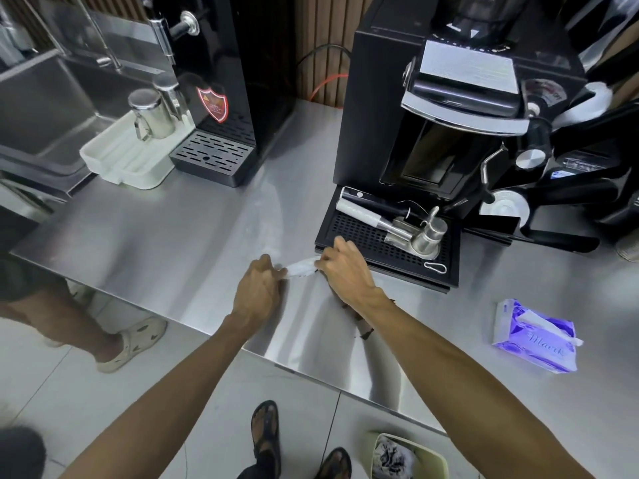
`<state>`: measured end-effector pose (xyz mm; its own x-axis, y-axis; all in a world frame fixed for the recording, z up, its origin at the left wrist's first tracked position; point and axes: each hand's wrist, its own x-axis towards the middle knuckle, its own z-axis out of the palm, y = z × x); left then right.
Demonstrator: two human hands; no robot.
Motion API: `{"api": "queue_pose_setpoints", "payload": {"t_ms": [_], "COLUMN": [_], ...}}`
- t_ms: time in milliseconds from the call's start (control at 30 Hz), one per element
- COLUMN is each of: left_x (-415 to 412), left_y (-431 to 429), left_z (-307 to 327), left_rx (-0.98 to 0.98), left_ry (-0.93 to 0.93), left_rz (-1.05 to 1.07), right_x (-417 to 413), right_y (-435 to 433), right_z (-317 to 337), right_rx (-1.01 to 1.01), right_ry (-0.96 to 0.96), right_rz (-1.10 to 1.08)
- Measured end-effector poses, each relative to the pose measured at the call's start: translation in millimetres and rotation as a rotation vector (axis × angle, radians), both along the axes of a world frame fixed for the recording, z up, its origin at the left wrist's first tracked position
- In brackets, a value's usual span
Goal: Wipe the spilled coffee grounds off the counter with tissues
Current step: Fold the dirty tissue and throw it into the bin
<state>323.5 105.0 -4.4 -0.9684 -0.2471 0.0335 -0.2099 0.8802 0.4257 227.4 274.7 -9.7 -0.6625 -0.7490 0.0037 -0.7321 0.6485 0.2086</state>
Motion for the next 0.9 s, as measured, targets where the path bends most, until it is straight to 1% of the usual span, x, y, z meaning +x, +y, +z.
{"api": "queue_pose_setpoints", "payload": {"t_ms": [167, 233, 267, 333, 400, 500, 567, 633, 667, 733, 900], "left_x": [14, 18, 20, 20, 20, 23, 26, 19, 13, -2, -30], "left_y": [38, 58, 69, 90, 103, 109, 107, 102, 100, 98, 96], "left_z": [-18, -25, -23, -19, -16, -24, -24, -26, -27, -30, -19], "left_rx": [-0.062, -0.024, 0.022, 0.039, 0.106, 0.164, 0.272, 0.243, 0.222, 0.155, 0.139], "left_ry": [-0.01, -0.031, -0.023, -0.039, -0.02, -0.004, 0.027, 0.105, 0.084, 0.091, 0.009], "left_rz": [-0.197, -0.231, -0.22, -0.219, -0.197, -0.274, -0.316, -0.288, -0.263, -0.252, -0.305], "right_x": [2, 5, 6, 10, 14, 24, 28, 27, 25, 22, 25], "right_y": [52, 74, 85, 102, 115, 129, 136, 138, 137, 133, 129], "right_z": [-2, 0, 0, 1, 4, 2, 2, 7, 8, 10, 1], "right_rx": [-0.073, -0.094, -0.104, -0.133, -0.176, -0.193, -0.303, -0.443, -0.463, -0.417, -0.236], "right_ry": [-0.026, -0.029, -0.034, -0.043, -0.077, -0.131, -0.19, -0.235, -0.243, -0.256, -0.25], "right_rz": [0.031, 0.018, 0.01, -0.01, -0.061, -0.148, -0.21, -0.274, -0.289, -0.293, -0.328]}}
